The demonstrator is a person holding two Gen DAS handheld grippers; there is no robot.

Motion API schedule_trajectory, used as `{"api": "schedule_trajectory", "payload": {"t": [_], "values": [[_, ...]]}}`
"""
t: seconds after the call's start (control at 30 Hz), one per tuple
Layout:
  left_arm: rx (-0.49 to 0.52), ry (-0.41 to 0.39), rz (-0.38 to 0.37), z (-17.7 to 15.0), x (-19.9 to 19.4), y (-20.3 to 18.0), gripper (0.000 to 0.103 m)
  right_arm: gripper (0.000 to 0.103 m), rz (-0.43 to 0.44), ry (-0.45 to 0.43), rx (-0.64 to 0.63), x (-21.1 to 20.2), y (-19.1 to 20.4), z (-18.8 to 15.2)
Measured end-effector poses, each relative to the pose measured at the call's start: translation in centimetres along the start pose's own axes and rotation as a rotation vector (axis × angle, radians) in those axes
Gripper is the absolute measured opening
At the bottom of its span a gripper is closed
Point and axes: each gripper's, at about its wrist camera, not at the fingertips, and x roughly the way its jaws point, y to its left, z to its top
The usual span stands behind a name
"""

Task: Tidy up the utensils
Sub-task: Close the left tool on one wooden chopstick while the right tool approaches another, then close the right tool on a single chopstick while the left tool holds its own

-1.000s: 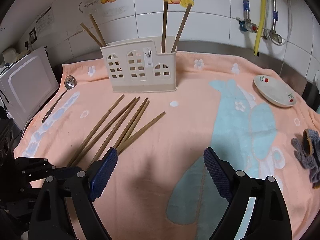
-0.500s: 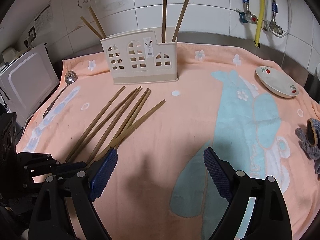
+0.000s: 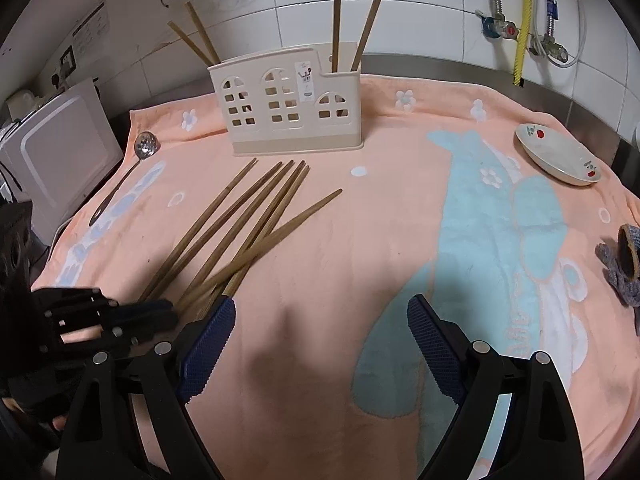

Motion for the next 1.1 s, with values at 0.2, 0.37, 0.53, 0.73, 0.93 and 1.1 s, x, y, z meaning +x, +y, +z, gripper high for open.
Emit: {"api": "schedule_trajectory", "payload": {"t": [0.2, 0.37, 0.53, 0.73, 0.93, 1.1], "values": [[-0.005, -0.050, 0.015, 0.7, -1.9, 0.8, 0.006, 0.077, 0.028, 0.013, -0.025, 0.2, 1.8, -0.8], [-0.013, -0.095, 0.022, 1.5, -3.4, 1.5, 0.006, 0.067, 0.068, 0.027, -0.051, 0.7, 3.9, -1.6], [-0.017, -0.132, 0.022, 2.2, -4.5, 1.9, 0.006, 0.057, 0.102, 0.062, -0.085, 1.8, 6.1, -2.6], [-0.031, -0.153, 0.011, 2.6, -5.1, 2.3, 0.006, 0.047, 0.077, 0.073, -0.125, 2.8, 7.3, -3.3], [-0.034, -0.162, 0.009, 2.6, -5.3, 2.4, 0.006, 0.035, 0.057, 0.068, -0.120, 2.8, 6.6, -3.4], [-0.034, -0.169, 0.014, 2.7, -5.5, 2.5, 0.006, 0.034, 0.059, 0.072, -0.113, 2.7, 6.1, -3.5]]}}
